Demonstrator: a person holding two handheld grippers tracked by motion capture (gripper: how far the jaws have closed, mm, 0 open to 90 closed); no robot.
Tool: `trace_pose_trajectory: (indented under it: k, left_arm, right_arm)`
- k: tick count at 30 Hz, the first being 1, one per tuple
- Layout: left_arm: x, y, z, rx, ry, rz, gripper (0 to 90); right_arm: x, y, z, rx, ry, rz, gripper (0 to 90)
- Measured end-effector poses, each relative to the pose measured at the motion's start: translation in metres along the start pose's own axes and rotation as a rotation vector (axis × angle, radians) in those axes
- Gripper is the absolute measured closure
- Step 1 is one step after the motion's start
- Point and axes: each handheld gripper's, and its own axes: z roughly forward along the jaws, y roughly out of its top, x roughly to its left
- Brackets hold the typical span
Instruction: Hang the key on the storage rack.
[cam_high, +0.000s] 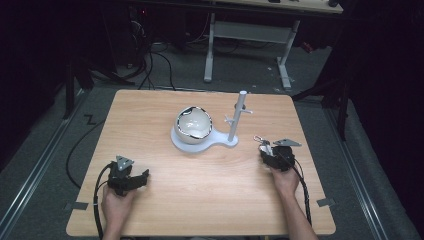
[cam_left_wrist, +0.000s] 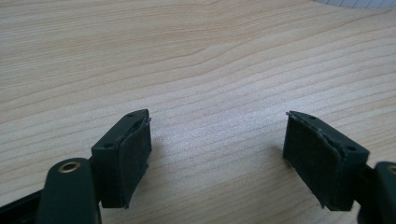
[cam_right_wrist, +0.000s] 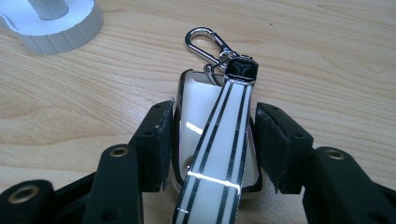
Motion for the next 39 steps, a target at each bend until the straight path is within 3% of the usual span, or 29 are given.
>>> trace_pose_trajectory:
  k: [12, 26, 33, 39]
  left_arm:
    - [0.000, 0.000, 0.000, 0.000, 0.000, 0.000, 23.8]
    - [0.000, 0.000, 0.000, 0.000, -0.001, -0.001, 23.8]
    - [0.000, 0.000, 0.000, 0.000, -0.001, -0.001, 23.8]
    - [0.000, 0.000, 0.000, 0.000, -0.001, 0.000, 23.8]
  right_arm:
    - [0.000, 0.000, -0.004, 0.000, 0.016, -0.003, 51.0]
    - [0.000, 0.005, -0.036, -0.097, 0.046, -0.040, 51.3]
    - [-0.002, 0.005, -0.053, -0.147, 0.073, -0.031, 51.3]
    - [0.000, 0.008, -0.071, -0.192, 0.090, -0.058, 51.3]
